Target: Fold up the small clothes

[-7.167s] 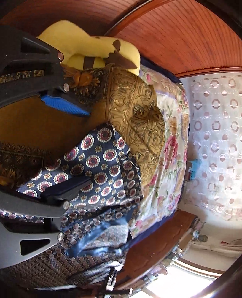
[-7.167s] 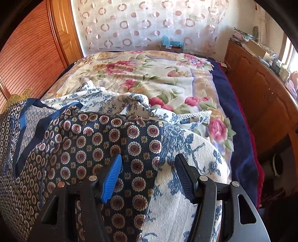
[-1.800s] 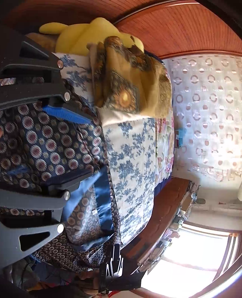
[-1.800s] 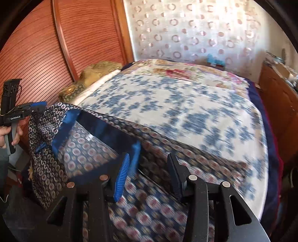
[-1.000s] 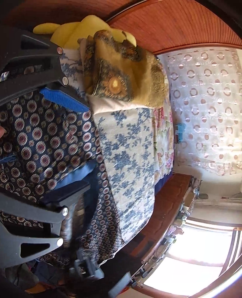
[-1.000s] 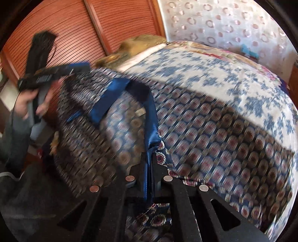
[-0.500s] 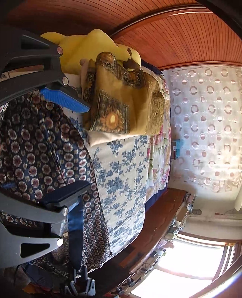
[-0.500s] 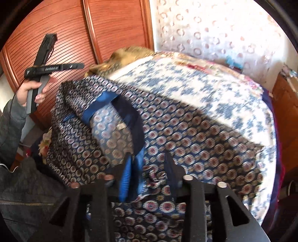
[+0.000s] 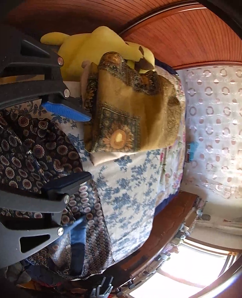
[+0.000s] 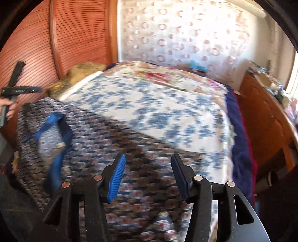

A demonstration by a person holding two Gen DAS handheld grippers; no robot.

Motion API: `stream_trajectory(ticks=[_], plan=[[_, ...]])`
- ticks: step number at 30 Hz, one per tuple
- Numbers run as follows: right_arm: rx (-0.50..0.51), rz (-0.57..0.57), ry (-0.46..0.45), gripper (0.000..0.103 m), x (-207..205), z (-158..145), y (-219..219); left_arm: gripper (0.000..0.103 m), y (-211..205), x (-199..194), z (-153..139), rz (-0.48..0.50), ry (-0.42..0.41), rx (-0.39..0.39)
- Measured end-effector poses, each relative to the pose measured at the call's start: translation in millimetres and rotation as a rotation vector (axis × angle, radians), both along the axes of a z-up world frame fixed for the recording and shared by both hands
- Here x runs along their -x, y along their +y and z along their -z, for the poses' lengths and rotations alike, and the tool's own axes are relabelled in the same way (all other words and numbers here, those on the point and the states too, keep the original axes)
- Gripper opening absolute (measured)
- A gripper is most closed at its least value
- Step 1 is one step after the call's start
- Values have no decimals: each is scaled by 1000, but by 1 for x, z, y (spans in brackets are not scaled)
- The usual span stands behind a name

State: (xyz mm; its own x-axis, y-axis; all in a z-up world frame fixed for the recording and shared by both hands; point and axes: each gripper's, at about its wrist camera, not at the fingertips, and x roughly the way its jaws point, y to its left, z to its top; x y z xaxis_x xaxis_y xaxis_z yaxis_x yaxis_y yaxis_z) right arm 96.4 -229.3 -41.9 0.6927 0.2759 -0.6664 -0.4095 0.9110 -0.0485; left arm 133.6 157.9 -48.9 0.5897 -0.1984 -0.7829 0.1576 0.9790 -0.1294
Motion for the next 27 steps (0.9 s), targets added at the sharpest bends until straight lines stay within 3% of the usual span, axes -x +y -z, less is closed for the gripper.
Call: stream_trajectory(ticks=[12, 27], plan=[[-12, 110, 53, 54, -32, 21, -25, 57, -14, 13, 52, 13, 106, -42], [-62, 143, 120, 58, -68, 39, -46, 55, -16, -6, 37, 9, 80, -32]])
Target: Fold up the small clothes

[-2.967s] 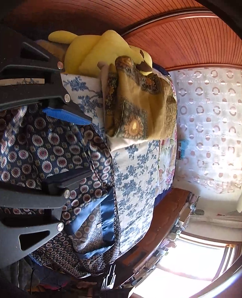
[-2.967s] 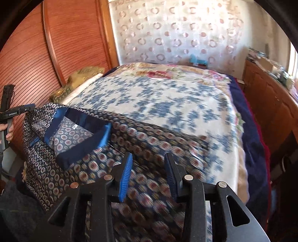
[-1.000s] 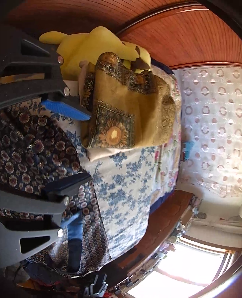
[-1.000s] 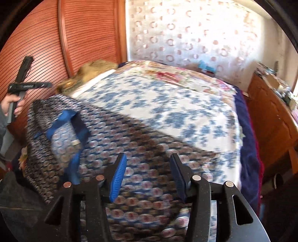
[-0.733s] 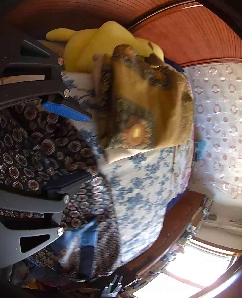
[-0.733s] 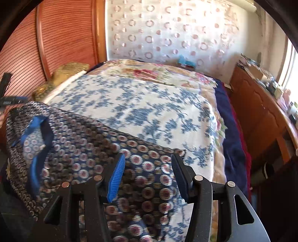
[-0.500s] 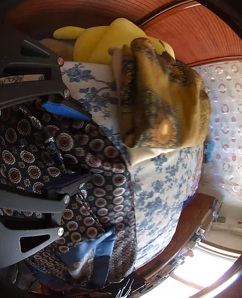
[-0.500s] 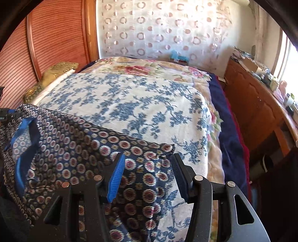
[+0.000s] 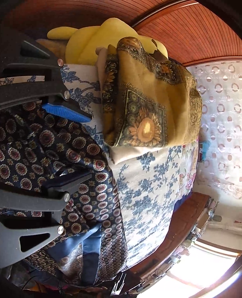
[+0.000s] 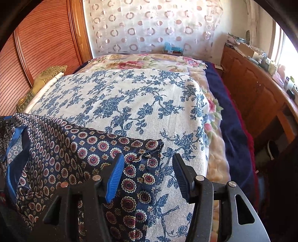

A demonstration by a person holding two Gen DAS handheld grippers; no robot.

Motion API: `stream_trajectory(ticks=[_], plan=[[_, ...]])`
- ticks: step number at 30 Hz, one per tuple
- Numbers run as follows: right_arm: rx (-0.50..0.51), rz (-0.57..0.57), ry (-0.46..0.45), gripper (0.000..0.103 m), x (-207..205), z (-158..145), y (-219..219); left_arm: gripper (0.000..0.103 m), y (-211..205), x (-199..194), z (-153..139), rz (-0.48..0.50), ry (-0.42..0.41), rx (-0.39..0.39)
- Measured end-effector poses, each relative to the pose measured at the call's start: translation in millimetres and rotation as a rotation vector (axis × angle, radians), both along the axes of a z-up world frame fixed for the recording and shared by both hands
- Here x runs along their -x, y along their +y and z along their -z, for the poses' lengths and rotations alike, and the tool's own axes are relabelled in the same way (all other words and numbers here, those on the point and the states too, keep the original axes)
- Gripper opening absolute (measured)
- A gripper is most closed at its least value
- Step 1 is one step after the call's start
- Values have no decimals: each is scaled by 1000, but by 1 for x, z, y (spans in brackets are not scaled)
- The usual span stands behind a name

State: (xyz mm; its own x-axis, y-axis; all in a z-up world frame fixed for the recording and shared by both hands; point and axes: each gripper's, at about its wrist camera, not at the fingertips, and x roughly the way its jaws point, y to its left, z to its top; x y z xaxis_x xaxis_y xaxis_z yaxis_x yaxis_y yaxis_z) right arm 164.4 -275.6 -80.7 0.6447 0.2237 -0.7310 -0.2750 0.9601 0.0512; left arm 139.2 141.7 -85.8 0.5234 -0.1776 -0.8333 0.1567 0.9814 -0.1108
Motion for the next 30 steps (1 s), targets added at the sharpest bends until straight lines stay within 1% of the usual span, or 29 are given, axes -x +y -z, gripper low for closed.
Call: stream_trajectory(ticks=[3, 5, 6, 8, 10, 11, 12, 13, 14, 16, 17, 18, 19, 21, 23, 27, 30], plan=[[8, -5, 12, 58, -6, 4, 0, 55, 4, -5, 5, -5, 23, 14], [9, -15, 25, 58, -11, 7, 2, 42, 7, -7, 8, 2, 36, 28], [9, -26, 32, 58, -10, 7, 3, 38, 6, -7, 10, 5, 48, 37], [21, -53, 44, 58, -13, 10, 8, 36, 5, -8, 12, 9, 55, 37], [45, -83, 34, 58, -14, 10, 13, 33, 3, -8, 13, 15, 61, 35], [41, -93, 36, 58, -15, 10, 14, 32, 2, -9, 14, 18, 63, 30], [41, -94, 35, 56, -15, 10, 14, 31, 1, -10, 14, 21, 64, 25], [40, -100, 31, 49, -15, 10, 16, 26, 0, -10, 15, 24, 66, 25], [33, -119, 28, 44, -14, 9, 17, 24, 0, -10, 16, 31, 70, 31], [17, -152, 38, 12, -11, 9, 19, 18, -3, -9, 16, 38, 66, 29], [2, -168, 52, 9, -10, 9, 21, 16, -4, -8, 15, 41, 60, 29], [7, -175, 54, 7, -8, 9, 22, 11, -4, -7, 14, 43, 53, 33], [13, -179, 51, 6, -5, 9, 23, 8, -4, -5, 12, 42, 42, 40], [-10, -177, 34, 5, 1, 6, 21, 5, -4, -1, 5, 39, 11, 46], [-29, -160, -9, 4, 9, -3, 16, 5, -4, 7, -5, 35, -28, 53], [-91, -120, -116, 4, 31, -35, 1, 5, -6, 26, -39, 34, -122, 87], [-97, -109, -204, 4, 48, -66, -7, 5, -7, 43, -73, 34, -211, 105]])
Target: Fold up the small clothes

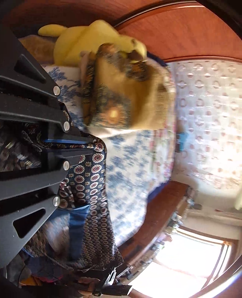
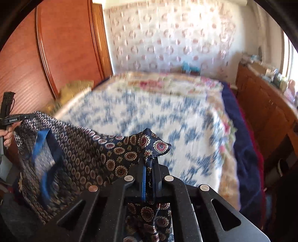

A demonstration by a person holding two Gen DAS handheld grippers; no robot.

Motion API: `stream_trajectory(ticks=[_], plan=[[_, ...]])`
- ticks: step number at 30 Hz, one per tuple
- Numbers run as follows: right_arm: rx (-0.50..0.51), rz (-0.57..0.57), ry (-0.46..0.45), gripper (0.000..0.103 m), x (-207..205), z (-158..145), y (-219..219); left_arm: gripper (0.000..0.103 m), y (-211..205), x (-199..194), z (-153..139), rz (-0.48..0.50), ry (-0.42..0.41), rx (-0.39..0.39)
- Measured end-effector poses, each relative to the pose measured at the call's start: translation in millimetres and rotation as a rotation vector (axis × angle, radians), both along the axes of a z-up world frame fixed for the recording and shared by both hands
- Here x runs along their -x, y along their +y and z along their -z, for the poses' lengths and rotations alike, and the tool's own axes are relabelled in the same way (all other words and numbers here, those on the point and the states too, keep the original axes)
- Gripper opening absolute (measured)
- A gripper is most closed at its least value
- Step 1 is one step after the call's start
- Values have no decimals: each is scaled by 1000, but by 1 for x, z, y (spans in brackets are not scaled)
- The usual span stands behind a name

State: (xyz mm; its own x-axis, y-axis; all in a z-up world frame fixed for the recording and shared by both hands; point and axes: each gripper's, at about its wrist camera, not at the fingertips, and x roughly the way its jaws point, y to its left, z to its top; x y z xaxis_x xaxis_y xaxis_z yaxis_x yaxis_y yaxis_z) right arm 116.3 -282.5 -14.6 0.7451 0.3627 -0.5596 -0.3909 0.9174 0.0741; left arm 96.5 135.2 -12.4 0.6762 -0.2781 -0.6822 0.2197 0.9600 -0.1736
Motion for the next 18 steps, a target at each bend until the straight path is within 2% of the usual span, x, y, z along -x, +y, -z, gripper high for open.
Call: stream_trajectory(ticks=[5, 9, 14, 18], plan=[[-9, 3, -131, 4, 21, -54, -7, 4, 4, 13, -58, -14, -141, 32], [1, 18, -210, 4, 19, -92, -13, 4, 1, -3, -95, -24, -216, 21], [56, 83, -253, 4, -22, -125, -16, 4, -7, -54, -119, -41, -241, -17], [78, 167, -203, 4, -75, -119, -26, 4, -18, -103, -110, -48, -222, -44]])
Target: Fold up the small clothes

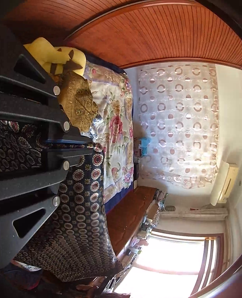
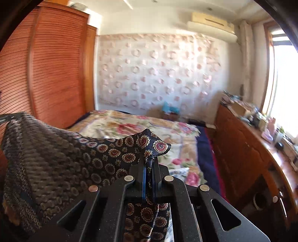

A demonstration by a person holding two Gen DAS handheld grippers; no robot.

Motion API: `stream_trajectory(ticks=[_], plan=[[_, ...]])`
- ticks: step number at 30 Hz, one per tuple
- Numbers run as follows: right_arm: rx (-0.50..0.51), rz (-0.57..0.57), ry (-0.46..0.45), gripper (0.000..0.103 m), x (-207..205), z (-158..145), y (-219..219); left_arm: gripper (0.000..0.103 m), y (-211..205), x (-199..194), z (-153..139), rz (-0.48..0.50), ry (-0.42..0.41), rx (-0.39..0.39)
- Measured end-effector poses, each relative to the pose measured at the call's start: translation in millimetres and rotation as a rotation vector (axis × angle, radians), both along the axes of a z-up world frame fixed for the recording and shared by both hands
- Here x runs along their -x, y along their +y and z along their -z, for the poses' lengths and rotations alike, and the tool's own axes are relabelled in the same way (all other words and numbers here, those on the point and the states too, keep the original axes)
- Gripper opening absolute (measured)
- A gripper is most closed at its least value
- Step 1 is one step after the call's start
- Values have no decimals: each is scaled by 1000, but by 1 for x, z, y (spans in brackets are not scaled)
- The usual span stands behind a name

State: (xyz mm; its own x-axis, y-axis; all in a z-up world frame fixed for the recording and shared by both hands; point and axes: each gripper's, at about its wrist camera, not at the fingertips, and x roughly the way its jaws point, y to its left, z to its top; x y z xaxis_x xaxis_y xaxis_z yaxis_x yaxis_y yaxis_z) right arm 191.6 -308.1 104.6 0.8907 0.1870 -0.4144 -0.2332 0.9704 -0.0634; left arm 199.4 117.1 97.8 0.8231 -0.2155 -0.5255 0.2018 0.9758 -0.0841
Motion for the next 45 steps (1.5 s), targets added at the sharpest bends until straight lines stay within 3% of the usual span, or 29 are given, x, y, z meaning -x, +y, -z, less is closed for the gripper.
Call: stream_trajectory(ticks=[5, 7, 9, 15, 19, 29, 41, 45], plan=[[-13, 92, 115, 7, -52, 33, -4, 6, -21, -39, 38, 0, 72, -91], [12, 115, 176, 31, -67, 53, -2, 29, -24, -46, 54, 11, 121, -104], [33, 133, 204, 39, -71, 65, 1, 42, -24, -42, 66, 22, 132, -110], [11, 94, 219, 43, -62, 78, -6, 62, -17, -19, 100, 32, 202, -112], [-12, 56, 228, 49, -33, 81, -17, 74, -16, 3, 118, 49, 239, -86], [-57, 74, 354, 50, -4, 123, -68, 77, -36, 40, 169, 105, 321, -104], [-25, 144, 444, 50, -42, 141, -64, 77, -56, 42, 210, 123, 387, -154], [-23, 154, 438, 50, -54, 142, -58, 80, -60, 42, 212, 119, 362, -164]])
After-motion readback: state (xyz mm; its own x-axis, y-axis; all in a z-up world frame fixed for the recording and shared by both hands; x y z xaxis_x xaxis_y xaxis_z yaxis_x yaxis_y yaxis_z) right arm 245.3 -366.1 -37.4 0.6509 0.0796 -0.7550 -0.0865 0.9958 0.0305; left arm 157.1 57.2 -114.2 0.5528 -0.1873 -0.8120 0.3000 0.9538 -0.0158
